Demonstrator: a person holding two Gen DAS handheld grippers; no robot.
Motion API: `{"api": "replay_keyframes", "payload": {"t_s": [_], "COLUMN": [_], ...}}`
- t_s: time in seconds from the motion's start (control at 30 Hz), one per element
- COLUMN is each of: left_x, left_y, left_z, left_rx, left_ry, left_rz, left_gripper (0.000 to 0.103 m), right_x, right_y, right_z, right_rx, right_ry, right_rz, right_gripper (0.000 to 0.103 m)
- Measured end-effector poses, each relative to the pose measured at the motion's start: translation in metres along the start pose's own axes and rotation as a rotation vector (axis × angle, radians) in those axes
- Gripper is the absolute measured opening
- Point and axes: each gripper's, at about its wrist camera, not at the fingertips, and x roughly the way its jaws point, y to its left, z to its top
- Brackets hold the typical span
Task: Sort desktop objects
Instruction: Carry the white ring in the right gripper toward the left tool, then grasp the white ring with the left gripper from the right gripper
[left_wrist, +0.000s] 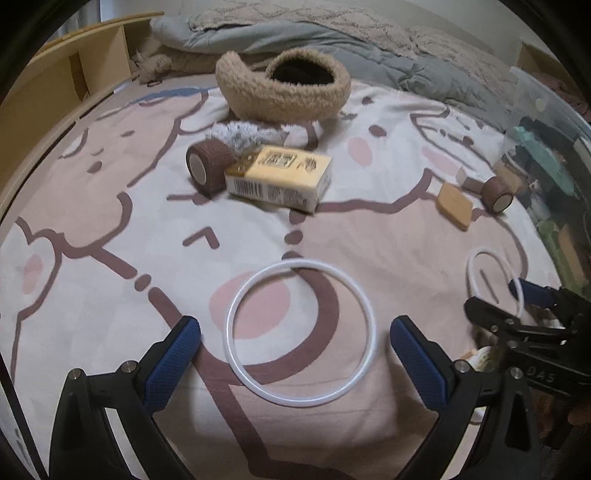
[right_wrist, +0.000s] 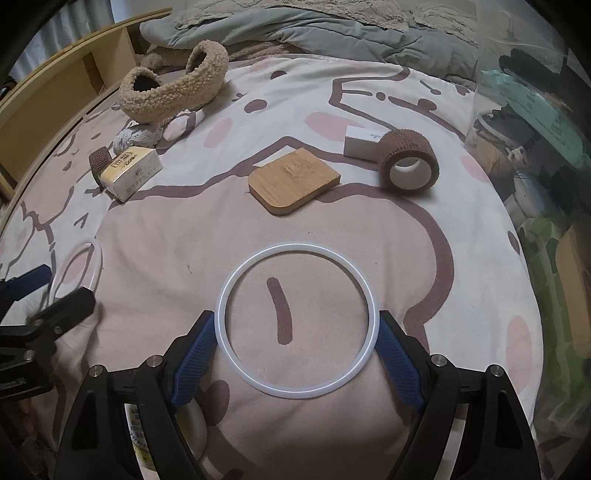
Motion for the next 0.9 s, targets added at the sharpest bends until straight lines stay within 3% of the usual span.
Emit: {"api": "replay_keyframes", "payload": {"t_s": [0.13,0.3,0.57,0.67,0.8,0.9], "left_x": [0.010,0.016,0.018,0.018,0.017,0.016], "left_y": [0.000,0.000,0.002,0.002,0.003,0.004], "left_z": [-0.003,-0.004,-0.005,-0.005,-0.004,-0.002], "left_rx": [0.010,0.027,0.013,0.010,0.006,-0.004], "left_ry": [0.014,0.015,0.025,0.026,0.029,0.035], "left_rz": [0.018,0.029,0.014,0.010,0.004,-0.004], "left_gripper": [0.103,0.103,0.103,0.103,0.103,0.103], "right_x": [0.000,0.004,-0.001,-0.003,-0.009,-0.011], "right_y": [-0.001,0.003,0.006,0.003,-0.003,-0.003], "right_z": [-0.001,-0.002,-0.004,-0.002,-0.002,-0.001], "right_rx": [-0.002,-0.024,-0.013,0.003,0.036,0.045], "right_ry": [-0.007,0.003,0.013,0.017,0.009,-0.002], "right_rz": [0.009,0.007,-0.033,-0.029,-0.017,-0.008], "right_gripper": [0.087,0.099,0.100,0.096,0.083,0.082]}}
